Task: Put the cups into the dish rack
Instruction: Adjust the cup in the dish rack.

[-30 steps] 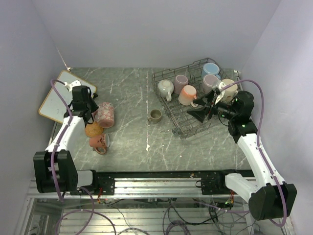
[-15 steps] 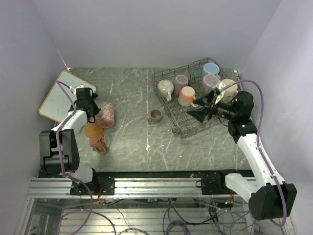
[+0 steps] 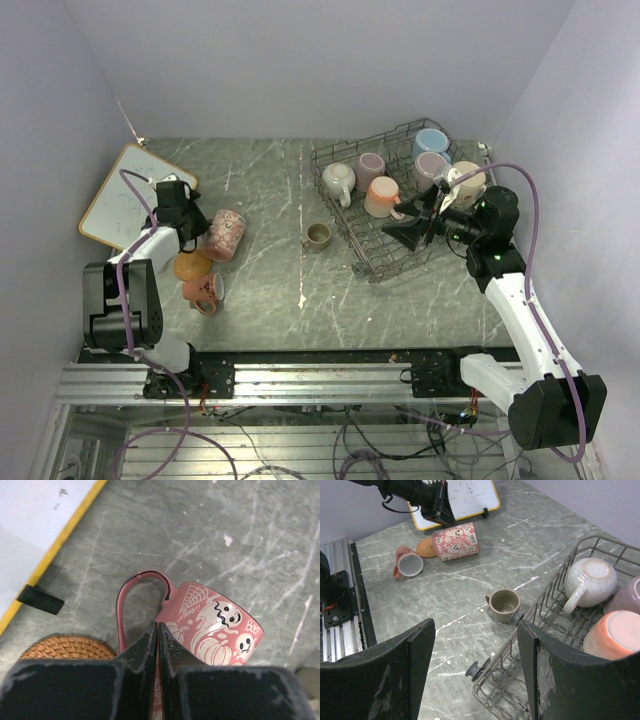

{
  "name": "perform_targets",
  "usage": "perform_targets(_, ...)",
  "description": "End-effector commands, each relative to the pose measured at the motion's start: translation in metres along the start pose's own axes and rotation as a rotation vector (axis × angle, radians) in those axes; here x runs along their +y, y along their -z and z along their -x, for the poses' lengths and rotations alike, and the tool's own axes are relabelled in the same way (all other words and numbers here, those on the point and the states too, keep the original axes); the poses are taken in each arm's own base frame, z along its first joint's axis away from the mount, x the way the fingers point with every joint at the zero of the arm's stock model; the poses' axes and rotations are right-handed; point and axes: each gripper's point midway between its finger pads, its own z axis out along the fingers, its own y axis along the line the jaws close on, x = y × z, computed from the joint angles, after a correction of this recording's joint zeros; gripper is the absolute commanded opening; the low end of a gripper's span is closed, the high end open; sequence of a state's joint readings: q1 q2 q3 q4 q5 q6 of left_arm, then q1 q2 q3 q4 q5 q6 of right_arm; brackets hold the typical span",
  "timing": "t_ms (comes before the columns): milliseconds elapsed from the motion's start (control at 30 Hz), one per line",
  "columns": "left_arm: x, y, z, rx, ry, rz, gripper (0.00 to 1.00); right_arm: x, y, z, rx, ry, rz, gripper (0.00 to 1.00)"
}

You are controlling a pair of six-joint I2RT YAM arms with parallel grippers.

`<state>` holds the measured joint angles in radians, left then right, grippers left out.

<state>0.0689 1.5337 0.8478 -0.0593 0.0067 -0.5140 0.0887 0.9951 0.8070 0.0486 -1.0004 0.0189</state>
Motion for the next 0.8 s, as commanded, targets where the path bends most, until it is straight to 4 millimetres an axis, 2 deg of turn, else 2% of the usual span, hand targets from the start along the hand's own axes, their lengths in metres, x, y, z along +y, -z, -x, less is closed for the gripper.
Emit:
perform_targets(0,-0.031,0.012,0.005,-0.002,0.014,-0.165,0.15,0.002,0.001,0.003,-0.014,0.016,0.007,0.66)
perform_targets(300,-0.052,0.023,-0.007,0.042,-0.018,-0.245,0.19,0.001,0.001,0.001,-0.012,0.01,0.006,0.66)
perform_targets(467,-0.048,0.023,-0.013,0.054,-0.038,-0.217,0.22,0.0,0.001,0.001,-0.012,0.01,0.006,0.66)
perform_targets(667,-0.027,0.035,0.016,-0.061,-0.059,-0.08,0.26,0.001,0.001,0.001,-0.012,0.009,0.008,0.66)
perform_targets(767,-0.018,0.034,0.024,-0.071,-0.056,-0.042,0.26,0.001,0.001,0.001,-0.012,0.008,0.009,0.66)
